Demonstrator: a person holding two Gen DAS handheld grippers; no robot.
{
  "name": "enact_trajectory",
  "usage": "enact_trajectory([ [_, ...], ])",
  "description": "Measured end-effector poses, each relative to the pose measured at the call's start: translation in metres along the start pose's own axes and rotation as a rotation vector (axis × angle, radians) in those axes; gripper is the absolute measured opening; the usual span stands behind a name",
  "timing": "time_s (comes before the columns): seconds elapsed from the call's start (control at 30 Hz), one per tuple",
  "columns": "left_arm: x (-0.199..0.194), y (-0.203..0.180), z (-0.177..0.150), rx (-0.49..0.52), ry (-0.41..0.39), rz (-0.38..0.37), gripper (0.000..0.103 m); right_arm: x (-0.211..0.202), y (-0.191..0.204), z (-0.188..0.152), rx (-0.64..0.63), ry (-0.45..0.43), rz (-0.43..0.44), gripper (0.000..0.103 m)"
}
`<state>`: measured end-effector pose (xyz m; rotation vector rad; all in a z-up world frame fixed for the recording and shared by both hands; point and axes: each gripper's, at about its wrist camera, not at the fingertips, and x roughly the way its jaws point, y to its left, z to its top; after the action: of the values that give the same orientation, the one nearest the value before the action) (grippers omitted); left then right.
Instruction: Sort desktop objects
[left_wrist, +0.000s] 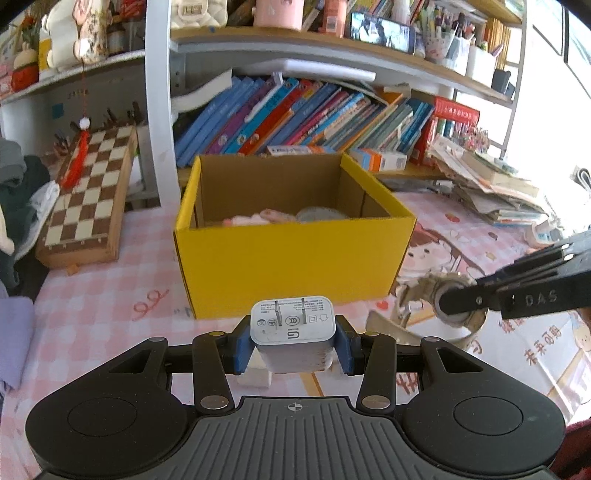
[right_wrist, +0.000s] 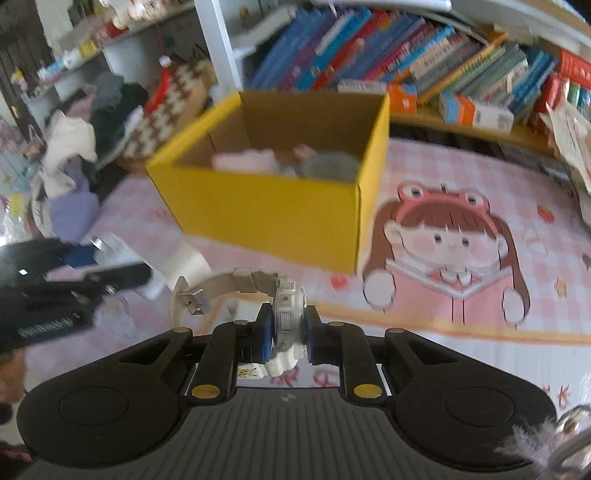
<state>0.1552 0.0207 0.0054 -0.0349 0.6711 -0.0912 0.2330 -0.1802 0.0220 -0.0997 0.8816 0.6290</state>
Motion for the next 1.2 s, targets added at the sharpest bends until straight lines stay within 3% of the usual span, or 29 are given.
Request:
enact_trajectory([
  [0.23, -0.007, 0.001, 0.021, 0.031, -0.070, 0.002, 0.043, -0.016, 0.006, 0.030, -0.047, -0.079, 0.014, 0.016],
  [0.6, -0.001, 0.000, 0.063, 0.086, -0.156, 0.007, 0.043, -0.016, -0.006, 0.080, -0.119, -0.173, -0.038, 0.016],
  [0.93, 0.021, -0.008, 0.085, 0.130, -0.171, -0.013, 0.043, 0.011, -0.016, 0.126, -0.180, -0.227, -0.099, 0.016],
  [1.2, 0.048, -0.013, 0.096, 0.159, -0.144, -0.027, 0.043, 0.049, -0.023, 0.163, -0.193, -0.207, -0.056, 0.016],
])
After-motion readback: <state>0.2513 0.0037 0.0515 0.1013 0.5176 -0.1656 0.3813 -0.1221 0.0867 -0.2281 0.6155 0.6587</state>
